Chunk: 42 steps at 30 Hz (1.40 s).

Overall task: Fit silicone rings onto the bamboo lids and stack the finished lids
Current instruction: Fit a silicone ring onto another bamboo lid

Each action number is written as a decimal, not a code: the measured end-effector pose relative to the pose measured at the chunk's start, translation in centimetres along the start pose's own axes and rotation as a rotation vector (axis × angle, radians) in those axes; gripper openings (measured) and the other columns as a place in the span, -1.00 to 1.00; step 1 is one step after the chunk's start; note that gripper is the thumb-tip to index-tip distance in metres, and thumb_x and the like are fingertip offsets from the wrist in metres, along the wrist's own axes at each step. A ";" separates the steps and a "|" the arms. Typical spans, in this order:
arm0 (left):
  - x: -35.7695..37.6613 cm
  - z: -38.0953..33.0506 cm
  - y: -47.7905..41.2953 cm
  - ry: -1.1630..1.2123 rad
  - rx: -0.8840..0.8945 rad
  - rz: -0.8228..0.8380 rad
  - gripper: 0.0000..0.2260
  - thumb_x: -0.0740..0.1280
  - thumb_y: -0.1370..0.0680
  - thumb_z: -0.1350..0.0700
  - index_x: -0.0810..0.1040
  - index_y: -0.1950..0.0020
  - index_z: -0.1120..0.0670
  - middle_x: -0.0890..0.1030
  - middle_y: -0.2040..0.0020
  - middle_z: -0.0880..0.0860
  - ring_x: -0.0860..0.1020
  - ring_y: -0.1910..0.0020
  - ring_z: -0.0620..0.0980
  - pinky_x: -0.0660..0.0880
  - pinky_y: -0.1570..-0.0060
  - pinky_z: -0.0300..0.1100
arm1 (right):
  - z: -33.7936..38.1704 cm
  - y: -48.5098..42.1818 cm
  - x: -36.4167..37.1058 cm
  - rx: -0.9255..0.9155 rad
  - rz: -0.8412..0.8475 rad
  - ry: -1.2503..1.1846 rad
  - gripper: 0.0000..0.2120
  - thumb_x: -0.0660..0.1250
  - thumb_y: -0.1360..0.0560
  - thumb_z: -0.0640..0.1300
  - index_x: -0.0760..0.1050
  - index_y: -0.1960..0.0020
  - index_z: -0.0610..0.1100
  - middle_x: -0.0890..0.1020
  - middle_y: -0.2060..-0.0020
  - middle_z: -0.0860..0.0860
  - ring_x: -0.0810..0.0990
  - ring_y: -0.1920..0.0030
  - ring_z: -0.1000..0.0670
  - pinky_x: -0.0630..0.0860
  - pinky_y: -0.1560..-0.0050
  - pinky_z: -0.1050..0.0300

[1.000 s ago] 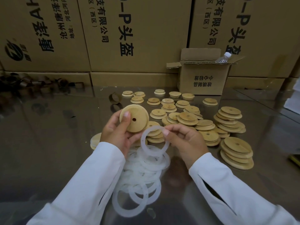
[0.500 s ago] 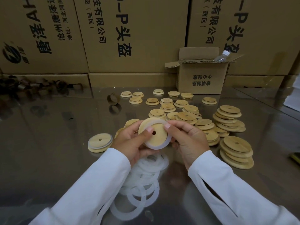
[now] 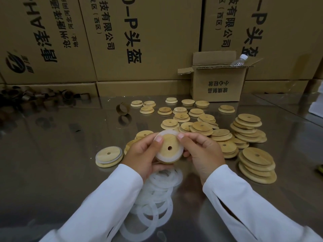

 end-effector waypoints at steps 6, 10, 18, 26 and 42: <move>-0.1 -0.9 0.2 -0.094 0.102 0.014 -0.72 0.30 -0.38 0.05 0.59 -0.05 0.09 0.67 0.08 0.14 0.65 0.07 0.11 0.62 0.23 -0.04 | 0.0 -0.3 0.0 -0.012 -0.007 0.010 -0.89 0.42 -0.40 -0.18 0.60 0.29 -0.04 0.53 0.56 0.17 0.43 0.53 0.26 0.40 0.45 0.43; 0.0 -1.1 0.2 -0.122 0.115 0.031 -0.70 0.28 -0.40 0.08 0.57 -0.09 0.13 0.67 0.08 0.12 0.64 0.05 0.09 0.62 0.14 0.01 | -0.4 -0.3 -0.1 0.009 -0.003 -0.019 -0.88 0.41 -0.41 -0.16 0.61 0.29 -0.03 0.53 0.52 0.13 0.42 0.52 0.22 0.43 0.33 0.27; -0.7 -0.7 0.0 -0.084 0.115 -0.031 -0.73 0.28 -0.38 0.04 0.59 -0.03 0.07 0.65 0.05 0.16 0.63 0.02 0.13 0.62 0.15 -0.03 | -0.6 -0.5 0.7 -0.030 0.065 -0.068 -0.77 0.35 -0.45 -0.23 0.56 0.34 0.00 0.51 0.54 0.11 0.43 0.48 0.15 0.44 0.21 0.09; -1.0 -1.1 0.1 -0.030 0.127 -0.059 -0.75 0.30 -0.37 0.05 0.60 0.01 0.10 0.61 -0.02 0.25 0.61 0.00 0.18 0.61 0.17 -0.03 | -0.2 -0.3 1.0 -0.045 0.088 -0.060 -0.87 0.35 -0.45 -0.24 0.54 0.25 -0.08 0.53 0.55 0.11 0.47 0.49 0.17 0.50 0.23 0.13; -1.0 0.0 -0.1 -0.082 0.048 -0.029 -0.74 0.45 -0.35 0.29 0.60 0.00 0.10 0.65 -0.01 0.16 0.60 -0.06 0.16 0.57 -0.01 0.07 | -0.7 -0.3 -0.6 -0.024 -0.082 0.078 -0.86 0.34 -0.47 -0.20 0.54 0.26 -0.07 0.62 0.27 0.01 0.59 0.16 -0.01 0.55 -0.05 -0.06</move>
Point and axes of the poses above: each hand's wrist, its own y-axis away from the middle knuckle, its own x-axis out of the palm, z = x × y, the point moved 10 cm from there along -y, towards the middle knuckle
